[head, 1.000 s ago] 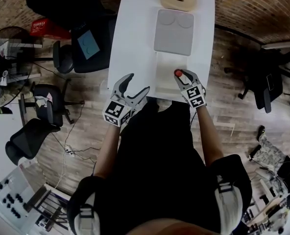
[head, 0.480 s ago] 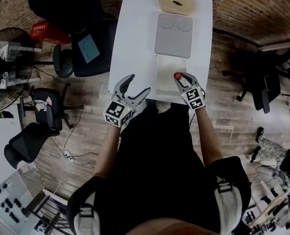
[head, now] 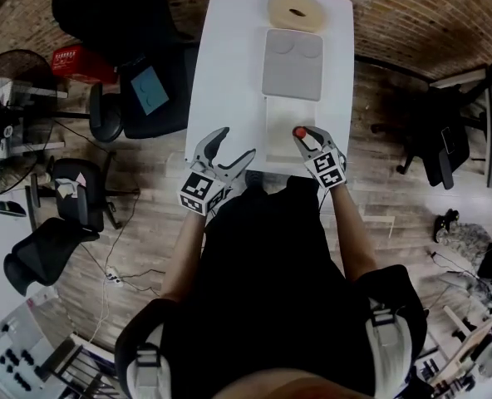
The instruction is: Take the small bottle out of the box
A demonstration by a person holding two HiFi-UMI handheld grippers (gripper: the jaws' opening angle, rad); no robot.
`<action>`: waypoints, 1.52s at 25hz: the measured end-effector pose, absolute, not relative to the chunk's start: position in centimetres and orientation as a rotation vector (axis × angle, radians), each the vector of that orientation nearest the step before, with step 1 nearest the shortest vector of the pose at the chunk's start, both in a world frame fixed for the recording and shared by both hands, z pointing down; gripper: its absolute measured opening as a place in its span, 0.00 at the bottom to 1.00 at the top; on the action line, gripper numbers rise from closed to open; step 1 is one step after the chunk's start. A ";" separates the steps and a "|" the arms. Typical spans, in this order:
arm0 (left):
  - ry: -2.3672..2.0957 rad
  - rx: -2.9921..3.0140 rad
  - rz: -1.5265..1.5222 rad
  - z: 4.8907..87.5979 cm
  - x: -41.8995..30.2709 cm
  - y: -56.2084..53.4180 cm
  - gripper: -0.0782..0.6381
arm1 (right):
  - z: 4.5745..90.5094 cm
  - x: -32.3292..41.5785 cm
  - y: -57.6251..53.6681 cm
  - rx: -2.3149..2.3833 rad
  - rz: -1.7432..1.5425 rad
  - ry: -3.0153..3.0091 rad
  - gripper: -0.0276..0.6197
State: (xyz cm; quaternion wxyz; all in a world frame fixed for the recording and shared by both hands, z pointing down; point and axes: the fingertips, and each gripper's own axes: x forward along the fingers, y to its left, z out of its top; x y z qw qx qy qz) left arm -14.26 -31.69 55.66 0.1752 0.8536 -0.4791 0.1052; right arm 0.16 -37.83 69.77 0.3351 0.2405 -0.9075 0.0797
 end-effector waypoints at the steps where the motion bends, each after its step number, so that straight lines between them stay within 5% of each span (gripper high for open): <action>1: -1.357 2.421 0.292 55.6 -14.4 -31.6 0.60 | 69.5 0.0 -37.8 0.632 0.202 -2.366 0.24; 38: -1.273 2.535 0.274 54.4 -13.8 -26.8 0.60 | 63.1 1.1 -31.1 0.788 0.112 -2.382 0.24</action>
